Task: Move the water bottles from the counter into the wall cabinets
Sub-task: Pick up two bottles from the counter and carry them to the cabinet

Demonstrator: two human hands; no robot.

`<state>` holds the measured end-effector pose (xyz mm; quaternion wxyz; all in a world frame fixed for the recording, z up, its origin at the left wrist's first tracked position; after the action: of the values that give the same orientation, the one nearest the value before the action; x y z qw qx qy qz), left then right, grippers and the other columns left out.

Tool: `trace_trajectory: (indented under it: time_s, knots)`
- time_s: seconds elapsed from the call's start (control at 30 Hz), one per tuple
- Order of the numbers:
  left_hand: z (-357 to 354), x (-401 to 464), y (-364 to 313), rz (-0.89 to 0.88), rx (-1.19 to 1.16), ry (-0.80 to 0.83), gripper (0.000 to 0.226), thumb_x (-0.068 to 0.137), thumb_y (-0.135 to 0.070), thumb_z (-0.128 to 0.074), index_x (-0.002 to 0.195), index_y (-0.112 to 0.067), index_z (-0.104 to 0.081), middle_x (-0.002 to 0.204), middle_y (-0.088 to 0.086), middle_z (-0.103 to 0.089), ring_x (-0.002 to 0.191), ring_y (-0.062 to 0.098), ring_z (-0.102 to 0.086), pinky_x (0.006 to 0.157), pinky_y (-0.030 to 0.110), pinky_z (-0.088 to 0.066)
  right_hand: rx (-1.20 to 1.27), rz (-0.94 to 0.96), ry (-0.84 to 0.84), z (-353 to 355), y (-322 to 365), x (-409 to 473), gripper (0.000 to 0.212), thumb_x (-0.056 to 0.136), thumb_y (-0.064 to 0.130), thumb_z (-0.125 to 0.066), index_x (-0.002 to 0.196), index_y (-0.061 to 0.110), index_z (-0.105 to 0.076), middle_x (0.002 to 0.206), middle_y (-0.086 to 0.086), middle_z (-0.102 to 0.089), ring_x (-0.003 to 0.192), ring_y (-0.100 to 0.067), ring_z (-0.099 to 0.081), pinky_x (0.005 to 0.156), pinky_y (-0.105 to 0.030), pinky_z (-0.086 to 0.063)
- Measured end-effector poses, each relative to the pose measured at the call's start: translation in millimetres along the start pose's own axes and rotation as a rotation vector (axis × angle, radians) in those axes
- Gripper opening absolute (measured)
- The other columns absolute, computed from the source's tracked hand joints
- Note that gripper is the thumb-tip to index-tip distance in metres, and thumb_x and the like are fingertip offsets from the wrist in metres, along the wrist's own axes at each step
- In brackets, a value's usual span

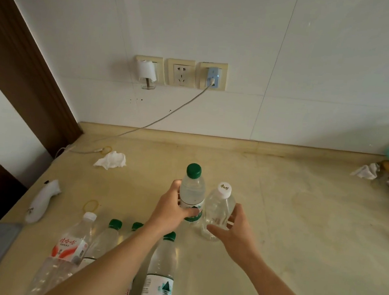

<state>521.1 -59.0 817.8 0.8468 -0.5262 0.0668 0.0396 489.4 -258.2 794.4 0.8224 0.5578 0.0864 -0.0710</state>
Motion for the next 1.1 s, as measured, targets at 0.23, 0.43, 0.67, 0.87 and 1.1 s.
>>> trace_trajectory:
  time_s: [0.23,0.43,0.67,0.87,1.1]
  knots:
    - [21.9,-16.3,-34.5,-0.072,-0.080,-0.081,0.061,0.073,-0.027,-0.090,0.116,-0.028,-0.048,0.116,-0.009,-0.063,0.107,0.010,-0.062,0.082,0.021,-0.050,0.102,0.025,-0.155,26.2,34.1,-20.9,0.041,0.076,0.017,-0.086,0.102,0.024,-0.055,0.100,0.009,-0.069,0.095,-0.007,-0.067,0.075,-0.026,-0.052]
    - [44.9,-41.2,-143.7,-0.323,-0.180,-0.061,0.068,0.071,-0.031,-0.091,0.125,-0.036,-0.050,0.119,-0.018,-0.063,0.108,-0.002,-0.060,0.081,0.016,-0.048,0.196,0.203,-0.325,88.1,118.3,-61.1,0.046,0.073,0.023,-0.088,0.107,0.030,-0.058,0.097,0.014,-0.073,0.087,0.001,-0.069,0.072,-0.022,-0.052]
    - [67.9,-81.2,-299.4,-0.550,-0.333,-0.083,0.063,0.069,-0.029,-0.091,0.121,-0.038,-0.055,0.117,-0.013,-0.065,0.104,0.005,-0.065,0.081,0.022,-0.052,0.349,0.369,-0.493,178.6,219.9,-123.2,0.047,0.075,0.009,-0.086,0.114,0.017,-0.061,0.103,0.000,-0.075,0.098,-0.014,-0.071,0.075,-0.021,-0.053]
    - [89.9,-121.2,-416.7,-0.732,-0.334,-0.110,0.064,0.070,-0.035,-0.090,0.126,-0.032,-0.058,0.113,-0.010,-0.067,0.097,0.010,-0.069,0.079,0.029,-0.057,0.373,0.506,-0.569,250.2,314.3,-173.9,0.046,0.076,0.010,-0.086,0.115,0.017,-0.062,0.101,0.004,-0.076,0.095,-0.011,-0.072,0.093,-0.044,-0.057]
    - [113.5,-158.2,-536.5,-0.838,-0.376,-0.179,0.052,0.070,-0.043,-0.089,0.112,-0.039,-0.058,0.104,-0.015,-0.067,0.092,0.006,-0.068,0.082,0.036,-0.059,0.325,0.699,-0.603,331.6,418.1,-218.6,0.031,0.082,0.013,-0.083,0.105,0.021,-0.064,0.099,-0.002,-0.076,0.095,-0.016,-0.073,0.096,-0.053,-0.054]
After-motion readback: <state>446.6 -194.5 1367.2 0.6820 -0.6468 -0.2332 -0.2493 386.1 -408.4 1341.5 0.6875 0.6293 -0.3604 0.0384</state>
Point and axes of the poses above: each hand's wrist, its own x-axis towards the middle knuckle, its own z-axis out of the back of the hand, y = z × x, the point moved 8 cm from there along x, towards the middle knuckle
